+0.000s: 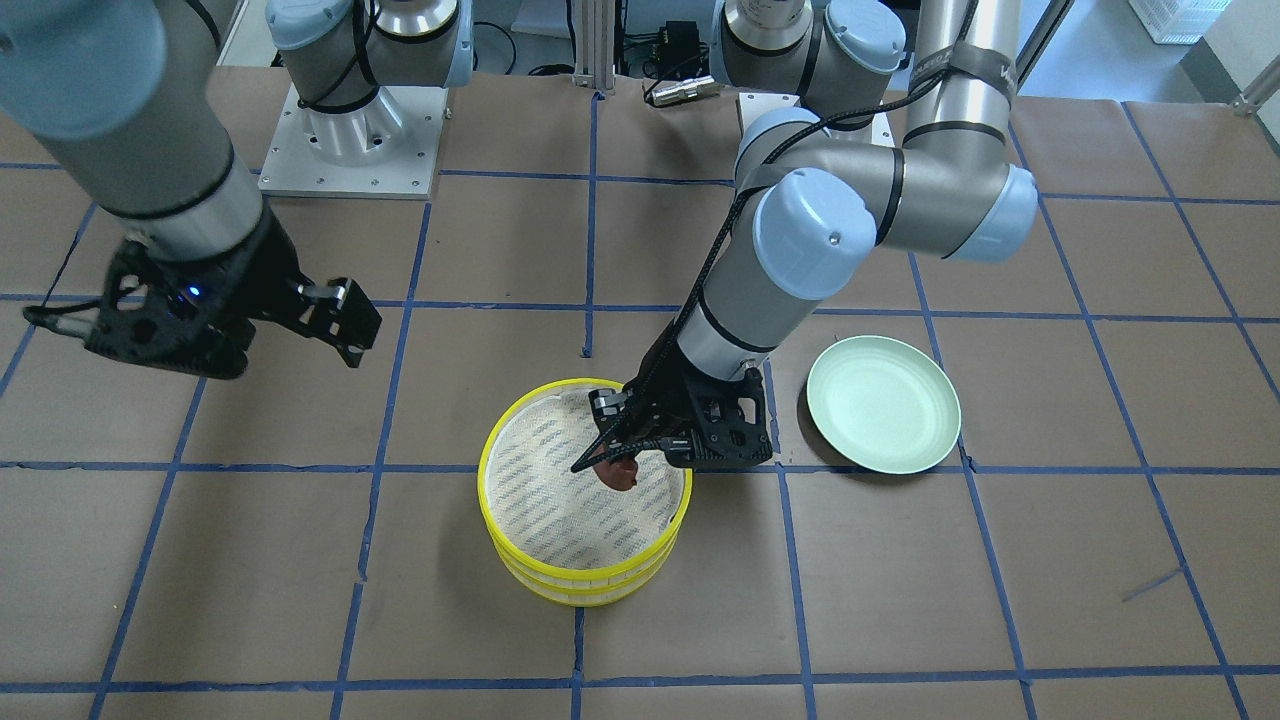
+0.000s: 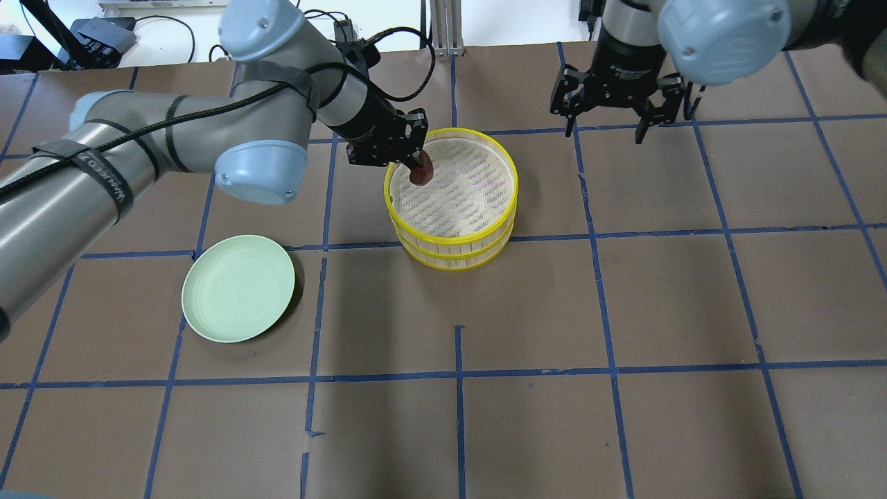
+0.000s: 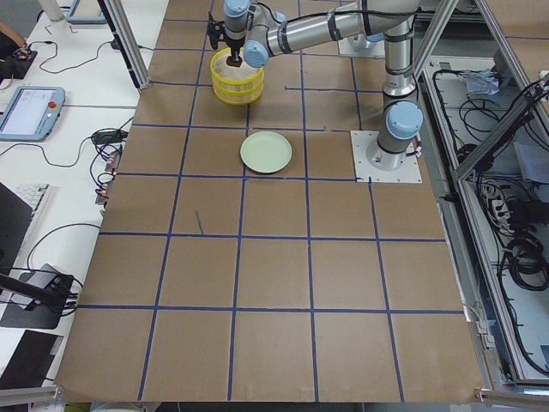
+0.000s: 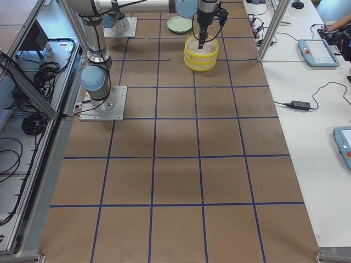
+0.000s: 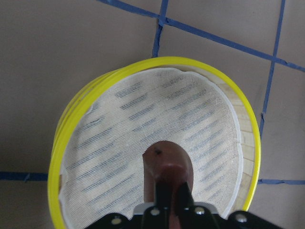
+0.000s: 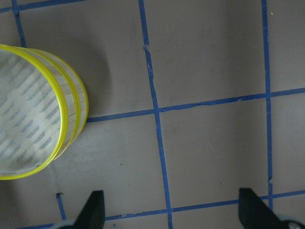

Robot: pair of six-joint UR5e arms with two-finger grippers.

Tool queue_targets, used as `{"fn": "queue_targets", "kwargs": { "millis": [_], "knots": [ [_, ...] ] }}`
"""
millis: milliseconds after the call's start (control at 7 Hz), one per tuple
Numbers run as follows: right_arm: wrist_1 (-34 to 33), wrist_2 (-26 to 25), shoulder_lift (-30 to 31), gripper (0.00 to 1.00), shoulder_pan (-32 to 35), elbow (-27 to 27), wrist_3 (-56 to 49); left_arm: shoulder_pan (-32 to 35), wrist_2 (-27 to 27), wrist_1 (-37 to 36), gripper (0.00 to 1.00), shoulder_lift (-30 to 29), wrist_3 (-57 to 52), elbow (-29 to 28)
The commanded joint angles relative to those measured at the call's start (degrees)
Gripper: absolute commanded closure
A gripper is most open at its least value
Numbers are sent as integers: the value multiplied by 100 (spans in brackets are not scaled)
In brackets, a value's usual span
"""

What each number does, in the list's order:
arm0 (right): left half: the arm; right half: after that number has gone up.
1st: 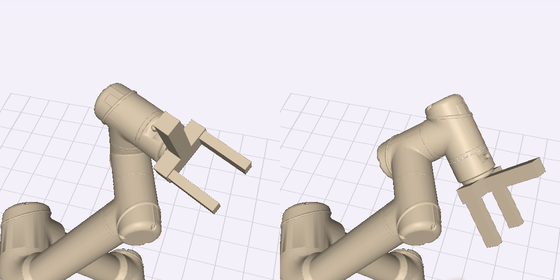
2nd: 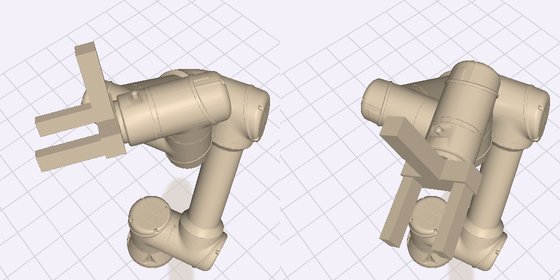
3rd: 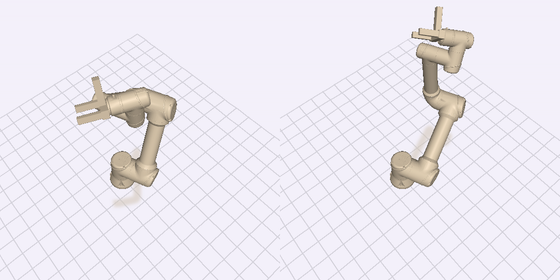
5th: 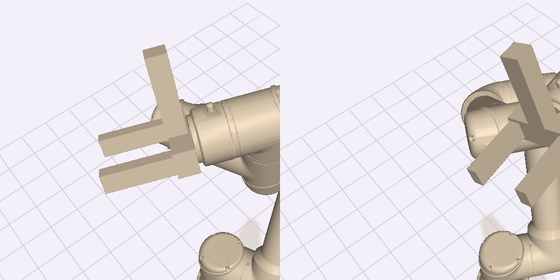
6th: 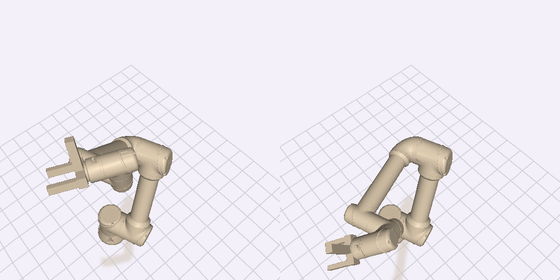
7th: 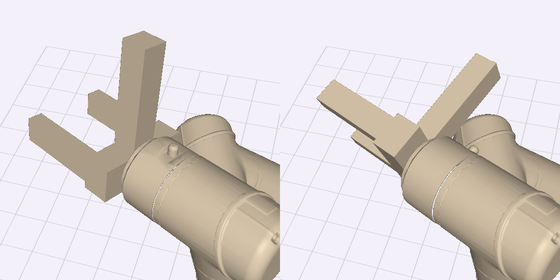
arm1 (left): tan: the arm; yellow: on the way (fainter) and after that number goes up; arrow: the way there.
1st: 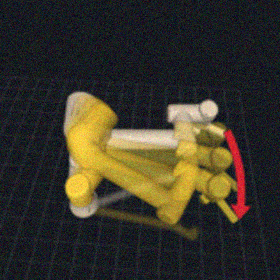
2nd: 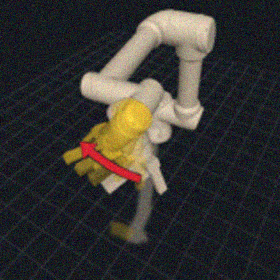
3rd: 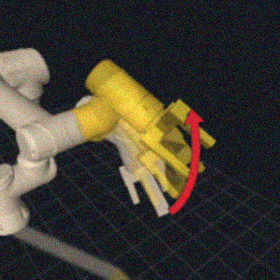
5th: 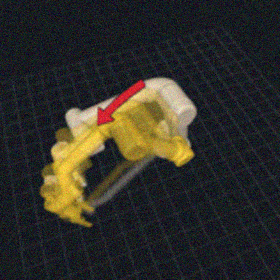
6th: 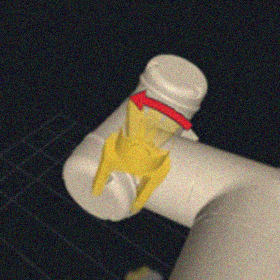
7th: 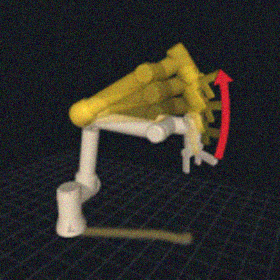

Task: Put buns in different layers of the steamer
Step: 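Release the brown bun into the top tier with the left gripper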

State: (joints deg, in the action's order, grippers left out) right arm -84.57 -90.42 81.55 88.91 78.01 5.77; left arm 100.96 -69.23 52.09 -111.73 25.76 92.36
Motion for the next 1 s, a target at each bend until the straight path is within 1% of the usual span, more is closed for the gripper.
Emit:
{"fn": "queue_targets", "kwargs": {
  "millis": [0,143,429,571,714,857],
  "knots": [
    [100,-28,177,1,-31,47,-199,12,-160,117,0,2,-44,-209],
    [134,-19,186,1,-40,65,-313,12,-527,265,0,11,-289,-209],
    [161,-10,186,0,-84,47,-349,12,-574,293,1,98,-474,-209],
    [161,-10,195,0,-49,56,-349,-66,-957,415,0,160,-1616,-183],
    [143,-19,195,0,-66,56,-349,-424,-1474,799,0,187,-2402,-200],
    [143,-10,204,0,-32,56,-305,-793,-1497,1325,0,387,-2836,-218]
  ]
}}
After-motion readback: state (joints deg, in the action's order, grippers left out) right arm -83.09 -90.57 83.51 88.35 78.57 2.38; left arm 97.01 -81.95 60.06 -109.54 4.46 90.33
